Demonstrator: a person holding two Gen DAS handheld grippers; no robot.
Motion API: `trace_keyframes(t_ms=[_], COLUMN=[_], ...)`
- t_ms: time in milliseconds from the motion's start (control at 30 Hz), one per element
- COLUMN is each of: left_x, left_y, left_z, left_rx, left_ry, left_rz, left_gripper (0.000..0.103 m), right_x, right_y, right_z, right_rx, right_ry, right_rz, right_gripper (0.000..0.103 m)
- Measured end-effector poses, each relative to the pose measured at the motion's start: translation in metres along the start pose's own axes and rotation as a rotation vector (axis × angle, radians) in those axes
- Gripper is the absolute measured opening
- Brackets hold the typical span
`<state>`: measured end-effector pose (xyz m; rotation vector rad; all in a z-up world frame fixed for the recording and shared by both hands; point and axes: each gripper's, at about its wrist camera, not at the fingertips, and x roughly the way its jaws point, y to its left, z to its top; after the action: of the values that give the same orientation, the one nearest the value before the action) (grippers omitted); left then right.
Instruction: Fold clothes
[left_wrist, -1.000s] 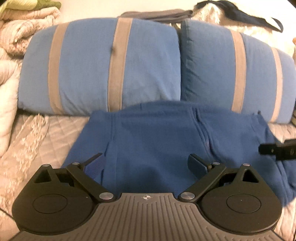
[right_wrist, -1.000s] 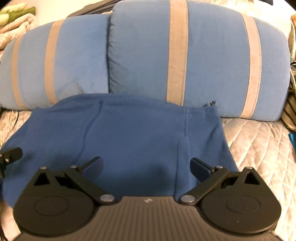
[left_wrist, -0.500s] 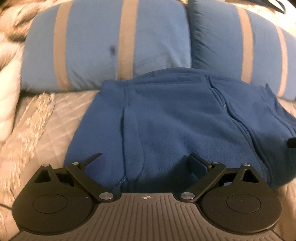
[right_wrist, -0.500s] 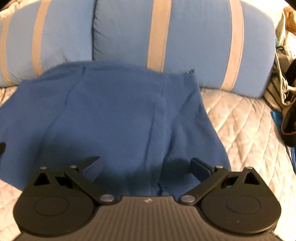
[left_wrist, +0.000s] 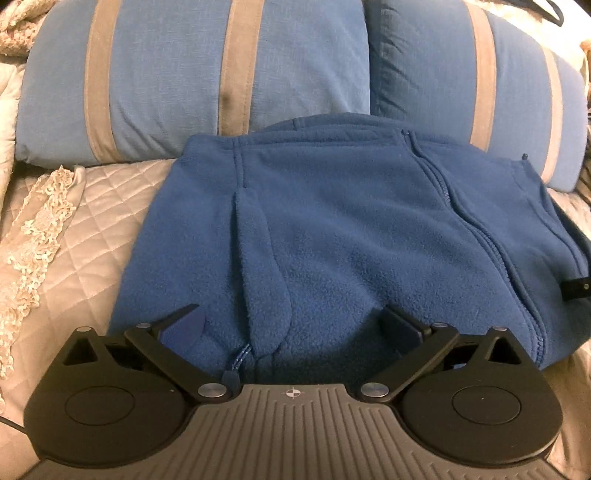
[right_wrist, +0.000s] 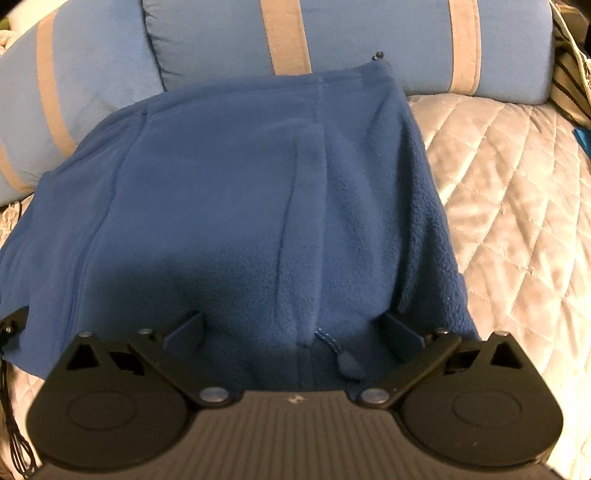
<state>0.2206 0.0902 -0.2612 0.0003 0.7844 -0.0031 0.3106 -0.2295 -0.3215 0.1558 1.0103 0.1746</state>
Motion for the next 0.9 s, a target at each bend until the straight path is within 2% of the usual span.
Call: trace_keyframes(t_ms=[267,467,567,667,767,900], left_x=[0.0,-0.006,-0.01,-0.016,-0.02,-0.013], left_y=[0.004,0.006,0.01,0.023,0.041,0.067], left_z=[0.005,0.01,0.013,0.02,0.023,0.021], left_rx=[0.013,0.022,0.009,-0.048,-0.139,-0.226], left_ry=[0.012,-0.01,-0.043,-0.087,-0.11,-0.115], left_rz=[-0.024,-0.034,-0.008,0.022,0.006,-0.041], left_gripper=[0.103,0.103,0.103,0.103,0.103,0.103], right_x=[-0.009,-0.033,-0.045,-0.048,-0.043,-0.035], right_y=[-0.009,-0.033,-0.046,-0.05,-0.058,-0.071], right_z=[0.004,0.011,0.014,0.015,0.016,0.019], right_rx=[0.008,0.127,0.188,0.198,0.23,0.269], right_ry=[-0.013,-0.133,-0.195,-0.239,-0.263,-0.25], right_rz=[0.054,0.064,0.067,0.014,-0.021,-0.014], right_gripper=[0.101,0.102,0.102,0.102,0.102,0.102])
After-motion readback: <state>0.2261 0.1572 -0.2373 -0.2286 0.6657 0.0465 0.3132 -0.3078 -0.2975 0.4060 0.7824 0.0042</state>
